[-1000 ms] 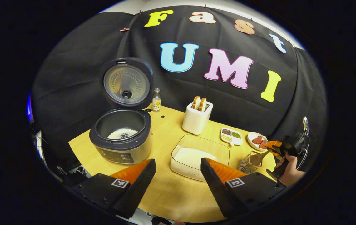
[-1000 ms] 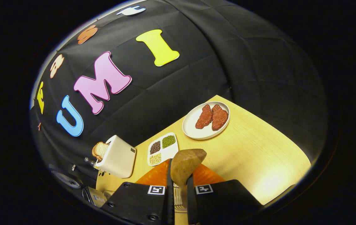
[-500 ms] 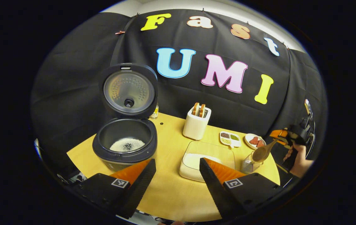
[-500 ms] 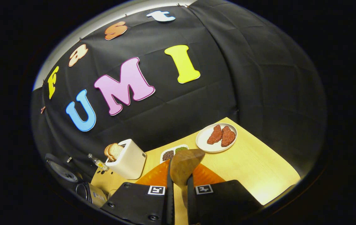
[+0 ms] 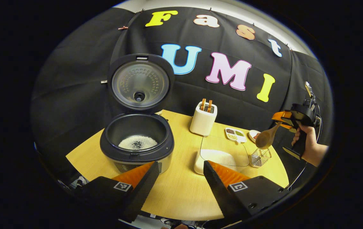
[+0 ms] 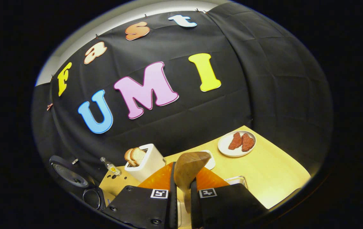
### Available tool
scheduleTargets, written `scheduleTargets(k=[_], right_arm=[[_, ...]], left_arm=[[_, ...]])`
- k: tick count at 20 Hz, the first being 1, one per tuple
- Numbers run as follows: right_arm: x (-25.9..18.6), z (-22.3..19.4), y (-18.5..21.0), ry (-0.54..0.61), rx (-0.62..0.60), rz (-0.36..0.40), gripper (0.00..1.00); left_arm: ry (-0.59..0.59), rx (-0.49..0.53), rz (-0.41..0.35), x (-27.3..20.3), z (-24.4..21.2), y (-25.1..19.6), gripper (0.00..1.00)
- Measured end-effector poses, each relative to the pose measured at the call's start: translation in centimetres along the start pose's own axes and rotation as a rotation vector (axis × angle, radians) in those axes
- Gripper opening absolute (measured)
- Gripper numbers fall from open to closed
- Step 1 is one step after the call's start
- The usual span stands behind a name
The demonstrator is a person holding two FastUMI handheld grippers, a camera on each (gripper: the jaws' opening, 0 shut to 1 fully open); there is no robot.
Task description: Close the left gripper, press the button to open the rice cooker; take a wooden spoon from the chopstick holder with the right hand, scoop a spoonful of rice and pour it into the rice cooker, then put the wooden spoon back into the chopstick holder.
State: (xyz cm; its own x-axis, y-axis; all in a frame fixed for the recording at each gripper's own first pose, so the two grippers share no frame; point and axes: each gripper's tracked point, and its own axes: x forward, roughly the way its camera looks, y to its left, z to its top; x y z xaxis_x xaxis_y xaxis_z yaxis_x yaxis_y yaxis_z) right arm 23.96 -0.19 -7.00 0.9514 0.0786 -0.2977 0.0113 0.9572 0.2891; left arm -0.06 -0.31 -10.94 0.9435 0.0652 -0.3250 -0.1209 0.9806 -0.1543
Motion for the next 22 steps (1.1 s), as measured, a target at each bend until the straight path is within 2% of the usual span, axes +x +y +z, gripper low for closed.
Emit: scheduleTargets(k=[5, 6, 7, 8, 12, 15, 18, 22], right_arm=[[0.6, -5.3, 5.5, 0.057, -0.114, 0.083, 0.20], [0.7, -6.5, 5.9, 0.070, -0.140, 0.088, 0.15], [1.1, -8.0, 6.0, 0.087, -0.165, 0.084, 0.20], [1.4, -9.4, 5.7, 0.108, -0.183, 0.075, 0.20], [2.7, -15.0, 4.5, 0.190, -0.240, 0.026, 0.20], [3.0, -16.7, 5.3, 0.206, -0.264, 0.019, 0.21], [2.3, -18.4, 7.0, 0.237, -0.245, 0.036, 0.20], [1.9, -20.6, 9.0, 0.301, -0.116, 0.022, 0.21]], left_arm=[[0.045, -0.078, -0.035, 0.5, -1.3, 2.5, 0.95], [0.054, -0.087, -0.045, 0.7, -1.4, 2.9, 0.95], [0.059, -0.089, -0.050, 0.8, -1.6, 3.3, 0.92], [0.064, -0.086, -0.054, 1.1, -1.7, 3.6, 0.95], [0.089, -0.049, -0.048, 2.1, -2.7, 6.0, 0.95], [0.111, -0.072, -0.026, 2.7, -3.3, 8.1, 0.95], [0.114, -0.133, -0.010, 2.9, -3.5, 9.5, 0.95], [0.100, -0.168, -0.004, 2.8, -3.3, 10.3, 0.95]])
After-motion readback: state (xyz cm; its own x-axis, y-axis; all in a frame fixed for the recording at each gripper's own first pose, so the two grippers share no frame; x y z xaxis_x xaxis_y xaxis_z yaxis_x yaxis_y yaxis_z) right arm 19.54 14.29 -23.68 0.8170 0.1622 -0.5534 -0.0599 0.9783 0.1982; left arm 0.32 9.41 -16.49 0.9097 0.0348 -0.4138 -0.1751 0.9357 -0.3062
